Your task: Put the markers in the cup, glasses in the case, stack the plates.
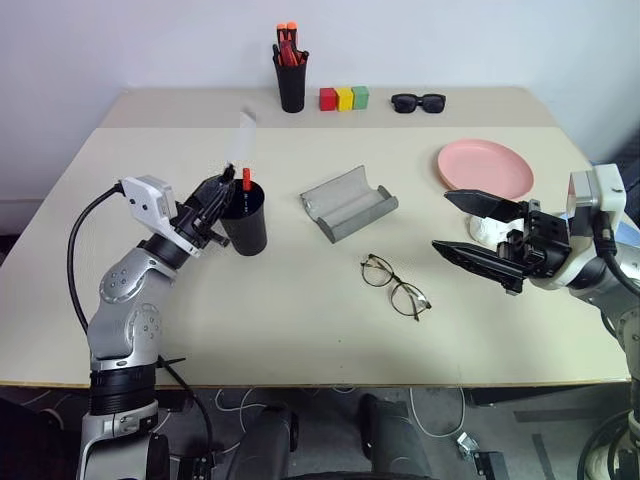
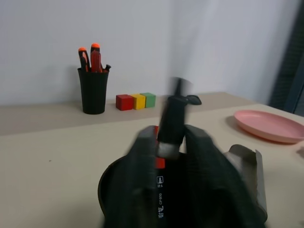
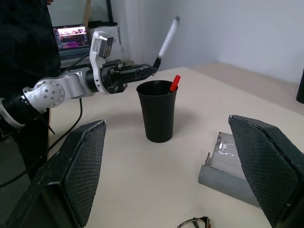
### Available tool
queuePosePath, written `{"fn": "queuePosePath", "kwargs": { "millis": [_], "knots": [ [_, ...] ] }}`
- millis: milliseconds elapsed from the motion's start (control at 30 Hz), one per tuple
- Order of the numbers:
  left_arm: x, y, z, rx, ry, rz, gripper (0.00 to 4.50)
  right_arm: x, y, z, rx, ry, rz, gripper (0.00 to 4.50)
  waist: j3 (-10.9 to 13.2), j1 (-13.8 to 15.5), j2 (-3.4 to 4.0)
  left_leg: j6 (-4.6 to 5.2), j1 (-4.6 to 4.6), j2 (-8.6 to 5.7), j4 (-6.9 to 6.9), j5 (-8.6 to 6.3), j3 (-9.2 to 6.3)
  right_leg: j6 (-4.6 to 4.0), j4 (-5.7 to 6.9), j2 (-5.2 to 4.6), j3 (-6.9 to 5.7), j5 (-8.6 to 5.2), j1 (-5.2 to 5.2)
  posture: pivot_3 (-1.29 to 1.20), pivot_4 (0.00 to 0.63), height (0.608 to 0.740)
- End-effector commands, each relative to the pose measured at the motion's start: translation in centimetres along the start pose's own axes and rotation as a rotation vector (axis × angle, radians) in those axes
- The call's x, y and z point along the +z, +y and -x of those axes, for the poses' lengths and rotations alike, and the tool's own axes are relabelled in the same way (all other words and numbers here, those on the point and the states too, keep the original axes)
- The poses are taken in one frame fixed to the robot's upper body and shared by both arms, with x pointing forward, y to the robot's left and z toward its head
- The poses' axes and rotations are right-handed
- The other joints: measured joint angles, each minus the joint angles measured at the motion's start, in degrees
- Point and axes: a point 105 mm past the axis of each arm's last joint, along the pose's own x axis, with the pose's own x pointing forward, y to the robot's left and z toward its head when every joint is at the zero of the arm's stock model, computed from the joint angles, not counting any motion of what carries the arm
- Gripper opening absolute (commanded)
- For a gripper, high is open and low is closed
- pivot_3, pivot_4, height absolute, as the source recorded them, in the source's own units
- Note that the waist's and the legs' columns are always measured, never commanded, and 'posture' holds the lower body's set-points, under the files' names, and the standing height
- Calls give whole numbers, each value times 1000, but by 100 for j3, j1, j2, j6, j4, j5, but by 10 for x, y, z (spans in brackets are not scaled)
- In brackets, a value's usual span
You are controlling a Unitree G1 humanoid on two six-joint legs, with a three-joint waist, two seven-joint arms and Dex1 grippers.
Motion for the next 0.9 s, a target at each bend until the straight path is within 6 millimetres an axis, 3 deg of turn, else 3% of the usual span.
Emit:
{"fn": "queuePosePath", "kwargs": {
  "millis": [33,133,167,500,633,700,767,900],
  "knots": [
    [9,1,1,-10,-36,-32,2864,11,2,2,-2,-14,60,4210,0,0,0,0,0,0,0,0,0,0,0,0,0,0,0,0,150,740],
    [10,1,1,-14,-39,-36,4298,12,2,2,-4,-13,64,4210,0,-3,0,0,0,0,0,0,0,1,0,0,0,0,0,0,150,740],
    [9,1,1,-14,-39,-28,4459,12,2,2,-5,-13,65,4210,0,-3,0,0,0,0,0,0,0,0,0,0,0,0,0,0,150,740],
    [19,-7,-3,-54,-46,46,4459,10,-1,1,-15,-9,64,4210,0,-4,0,0,0,0,0,0,0,1,0,0,0,0,0,0,150,740],
    [30,-22,-5,-174,-27,99,4459,-3,-4,2,-30,57,56,4210,0,-8,0,0,0,0,0,0,0,1,1,0,0,0,0,0,150,740],
    [44,-28,1,-294,-19,160,4459,-9,-9,0,-68,88,51,4210,0,-15,0,1,0,1,0,0,0,1,2,0,0,0,0,0,150,740],
    [61,-22,8,-364,-17,208,4459,-11,-14,-2,-104,107,48,4210,1,-34,1,1,-1,1,0,0,0,0,4,0,-1,-1,-4,0,150,740],
    [73,-1,12,-387,39,164,4459,-10,-24,-7,-163,125,81,4210,1,-81,4,2,0,3,-5,-1,1,-10,8,3,-1,-8,-8,0,150,740]
  ]
}}
